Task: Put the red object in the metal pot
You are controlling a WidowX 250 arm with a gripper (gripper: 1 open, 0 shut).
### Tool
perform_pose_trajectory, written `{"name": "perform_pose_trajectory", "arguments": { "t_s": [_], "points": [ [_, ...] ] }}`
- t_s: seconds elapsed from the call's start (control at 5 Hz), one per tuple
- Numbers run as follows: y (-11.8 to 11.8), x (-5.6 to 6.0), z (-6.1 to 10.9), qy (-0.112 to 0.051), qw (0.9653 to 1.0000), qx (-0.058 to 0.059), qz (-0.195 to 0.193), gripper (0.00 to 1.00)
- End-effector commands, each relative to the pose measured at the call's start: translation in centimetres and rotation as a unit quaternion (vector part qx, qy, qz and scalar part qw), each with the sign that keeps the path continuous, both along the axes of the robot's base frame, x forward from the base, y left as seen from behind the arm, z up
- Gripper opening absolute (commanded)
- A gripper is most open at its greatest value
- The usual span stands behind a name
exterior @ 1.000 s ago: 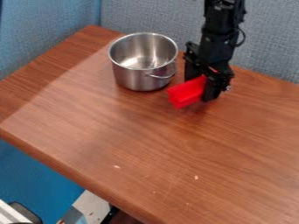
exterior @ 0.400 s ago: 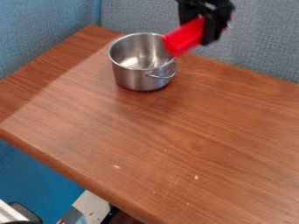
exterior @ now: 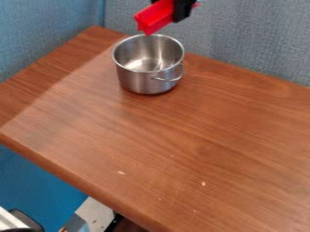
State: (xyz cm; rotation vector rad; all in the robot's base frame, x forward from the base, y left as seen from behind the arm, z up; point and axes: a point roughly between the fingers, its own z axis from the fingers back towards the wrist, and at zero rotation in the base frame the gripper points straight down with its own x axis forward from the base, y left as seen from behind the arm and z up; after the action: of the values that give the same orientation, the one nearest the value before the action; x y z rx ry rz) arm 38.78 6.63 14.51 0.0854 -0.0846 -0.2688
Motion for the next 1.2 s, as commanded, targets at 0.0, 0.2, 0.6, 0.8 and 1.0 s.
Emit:
{"name": "perform_pose_trajectory", "arguments": {
  "t_s": [0.0, 0.2, 0.6, 0.8, 1.0],
  "points": [
    [2.5, 0.1, 1.6, -0.023, 0.9994, 0.017, 0.02, 0.0],
    [3.9, 0.1, 0.6, -0.011, 0.999, 0.023, 0.037, 0.0],
    [5.0, 0.6, -1.1, 0.004, 0.9979, 0.035, 0.054, 1.0],
    [3.2, 1.0, -1.2, 0.017, 0.999, 0.038, 0.016, 1.0],
    [1.8, 1.7, -1.6, 0.029, 0.9987, 0.036, -0.021, 1.0]
  ]
}}
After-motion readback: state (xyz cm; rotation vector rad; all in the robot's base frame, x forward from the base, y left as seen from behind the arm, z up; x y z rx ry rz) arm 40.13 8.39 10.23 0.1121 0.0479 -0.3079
